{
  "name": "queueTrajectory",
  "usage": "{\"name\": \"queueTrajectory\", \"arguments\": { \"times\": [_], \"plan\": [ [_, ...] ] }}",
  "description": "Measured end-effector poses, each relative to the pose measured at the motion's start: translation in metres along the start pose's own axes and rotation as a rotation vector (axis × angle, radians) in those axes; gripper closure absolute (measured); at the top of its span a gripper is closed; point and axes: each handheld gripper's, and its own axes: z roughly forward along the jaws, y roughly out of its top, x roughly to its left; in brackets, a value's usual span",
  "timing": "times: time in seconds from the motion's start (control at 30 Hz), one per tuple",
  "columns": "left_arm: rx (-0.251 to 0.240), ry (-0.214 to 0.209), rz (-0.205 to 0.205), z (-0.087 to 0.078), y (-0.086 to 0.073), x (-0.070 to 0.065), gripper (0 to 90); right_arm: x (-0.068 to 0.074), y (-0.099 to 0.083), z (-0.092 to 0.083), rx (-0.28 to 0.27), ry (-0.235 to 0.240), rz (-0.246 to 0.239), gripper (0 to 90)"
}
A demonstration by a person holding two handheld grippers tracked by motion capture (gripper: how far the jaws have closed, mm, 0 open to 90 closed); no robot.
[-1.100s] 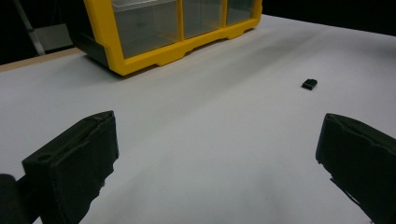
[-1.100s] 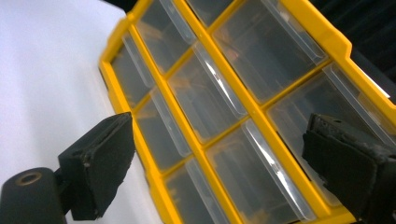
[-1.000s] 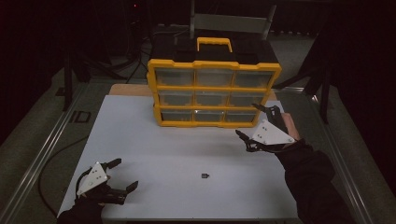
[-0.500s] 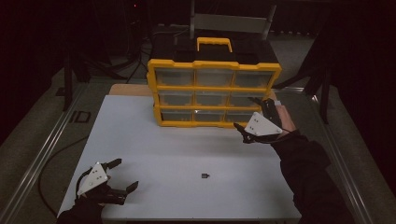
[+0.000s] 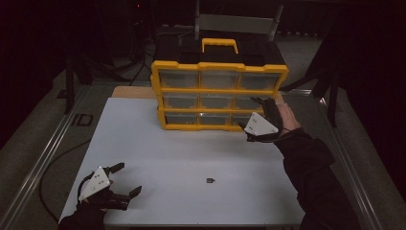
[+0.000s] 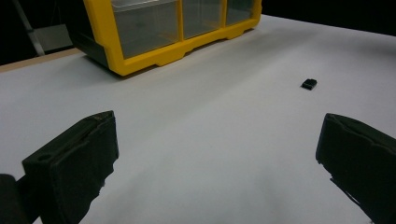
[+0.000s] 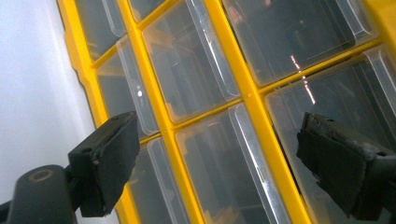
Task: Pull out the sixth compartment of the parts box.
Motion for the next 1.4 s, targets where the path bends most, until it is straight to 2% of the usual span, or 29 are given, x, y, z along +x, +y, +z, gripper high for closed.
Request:
{"name": "queueTrajectory", "arguments": {
  "times": [0.07,0.47,0.97,1.07,1.2,1.4],
  "plan": [
    [-0.001,0.0,-0.002,0.0,0.0,0.0,0.5,0.001,0.001,0.004,0.013,-0.004,-0.028,13.7],
    [-0.003,-0.003,-0.004,0.0,0.0,0.0,0.5,0.003,0.002,0.021,0.077,-0.003,-0.12,17.3],
    [-0.003,-0.006,-0.002,0.0,0.0,0.0,0.5,0.001,0.006,0.034,0.137,-0.025,-0.195,23.3],
    [-0.002,-0.006,-0.001,0.0,0.0,0.0,0.5,0.002,0.007,0.036,0.156,-0.034,-0.203,24.1],
    [-0.002,-0.008,-0.001,0.0,0.0,0.0,0.5,0.005,0.008,0.04,0.182,-0.041,-0.238,26.5],
    [-0.001,-0.009,-0.001,0.0,0.0,-0.001,0.5,0.007,0.01,0.044,0.2,-0.059,-0.271,28.5]
  ]
}}
